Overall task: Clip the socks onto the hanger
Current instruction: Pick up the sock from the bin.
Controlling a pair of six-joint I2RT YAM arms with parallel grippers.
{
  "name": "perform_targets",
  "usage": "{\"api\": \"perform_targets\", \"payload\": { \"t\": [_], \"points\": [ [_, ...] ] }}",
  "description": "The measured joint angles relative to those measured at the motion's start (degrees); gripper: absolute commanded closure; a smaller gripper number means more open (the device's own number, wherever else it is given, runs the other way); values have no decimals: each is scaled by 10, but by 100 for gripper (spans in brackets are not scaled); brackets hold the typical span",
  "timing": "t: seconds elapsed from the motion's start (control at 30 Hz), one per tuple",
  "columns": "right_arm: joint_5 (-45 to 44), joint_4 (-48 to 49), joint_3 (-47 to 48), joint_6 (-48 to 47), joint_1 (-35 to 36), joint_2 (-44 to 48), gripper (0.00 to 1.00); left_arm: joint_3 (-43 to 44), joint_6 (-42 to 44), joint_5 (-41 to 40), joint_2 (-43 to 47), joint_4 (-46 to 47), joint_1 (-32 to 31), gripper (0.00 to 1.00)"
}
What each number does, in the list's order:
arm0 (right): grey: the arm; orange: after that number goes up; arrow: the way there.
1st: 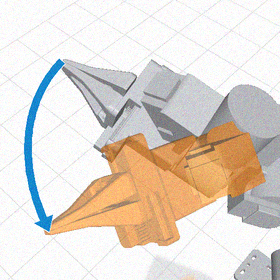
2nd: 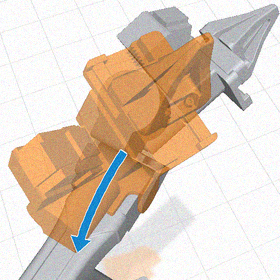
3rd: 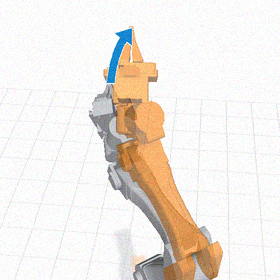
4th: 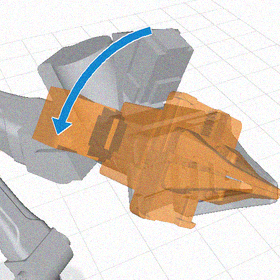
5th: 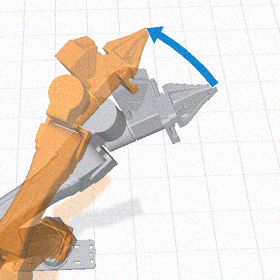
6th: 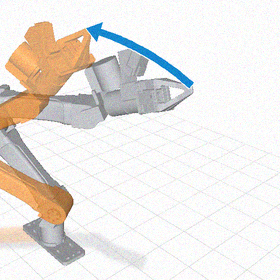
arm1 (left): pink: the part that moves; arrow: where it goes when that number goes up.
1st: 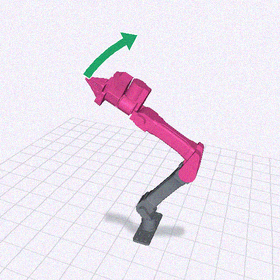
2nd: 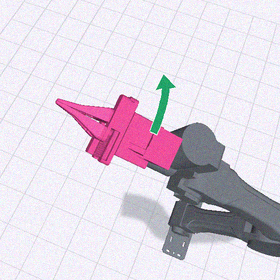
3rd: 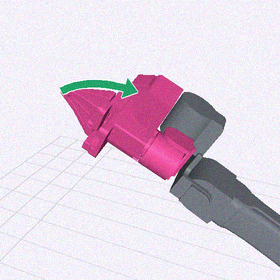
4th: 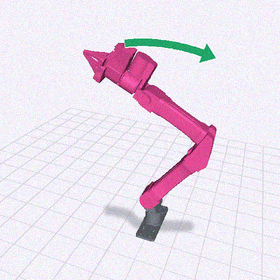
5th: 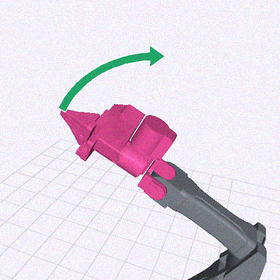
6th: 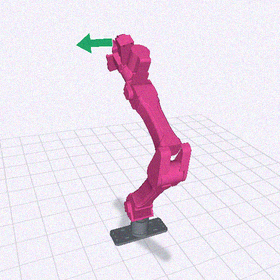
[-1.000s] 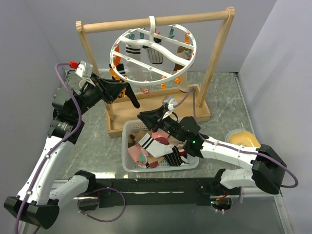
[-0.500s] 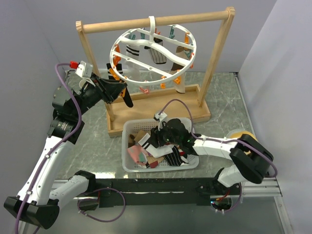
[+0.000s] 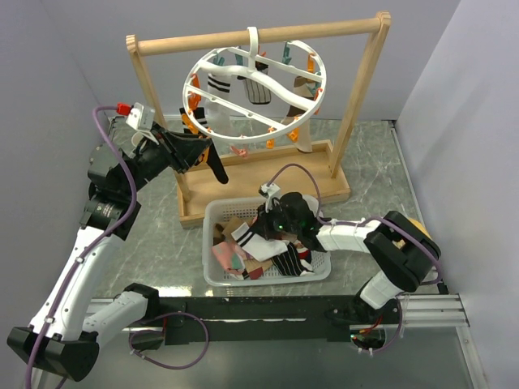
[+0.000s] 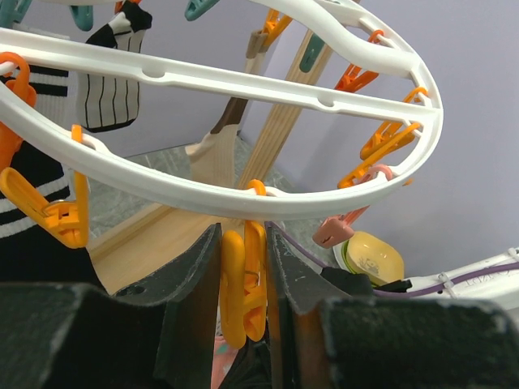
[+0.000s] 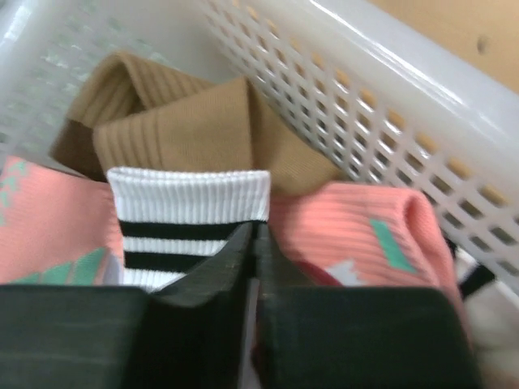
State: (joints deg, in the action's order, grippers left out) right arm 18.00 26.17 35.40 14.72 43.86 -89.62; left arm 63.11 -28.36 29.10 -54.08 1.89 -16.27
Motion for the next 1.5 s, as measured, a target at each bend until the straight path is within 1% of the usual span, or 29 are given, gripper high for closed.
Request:
{"api": "perform_targets", "payload": {
  "t": [0.13,0.43,0.47,0.5,0.53,0.57,0.63,0.73,0.9,0.93,1.03,1.07,1.1,1.23,1.3,1.43,1.5],
  "points": [
    [18,39,-7,12,0,3,100,-2,0,0,0,1,1,99],
    [36,79,-57,39,0,64,100,-2,0,0,1,4,2,99],
    [37,77,-59,39,0,70,98,-2,0,0,2,4,2,99],
    [38,76,-59,39,0,74,84,-2,0,0,3,4,2,99],
    [40,72,-57,37,0,75,75,-2,0,0,3,4,2,99],
    [42,62,-53,35,0,76,72,-2,0,0,4,4,2,99],
    [46,40,-43,29,0,71,67,-2,0,0,5,4,2,99],
    [50,9,-29,21,-2,57,64,-2,0,0,6,4,2,99],
    [55,-32,-23,16,-6,46,63,-2,0,0,8,4,3,99],
    [57,-37,-21,15,-6,44,64,-2,-1,0,8,4,3,99],
    [68,-44,-14,12,-8,33,86,-2,-5,0,8,4,3,99],
    [72,-44,-12,13,-8,30,97,-2,-6,0,8,4,3,99],
    [74,-44,-11,11,-8,29,100,-2,-7,0,8,4,3,99],
    [74,-41,-13,12,-8,38,100,-2,-10,0,8,4,5,99],
    [67,-22,-33,10,-8,70,100,-2,-10,0,8,4,5,99],
    [53,70,-99,11,-8,183,100,-2,-11,3,8,8,6,99],
    [52,117,-106,17,-8,212,100,-3,-13,7,8,12,6,99]
  ]
}}
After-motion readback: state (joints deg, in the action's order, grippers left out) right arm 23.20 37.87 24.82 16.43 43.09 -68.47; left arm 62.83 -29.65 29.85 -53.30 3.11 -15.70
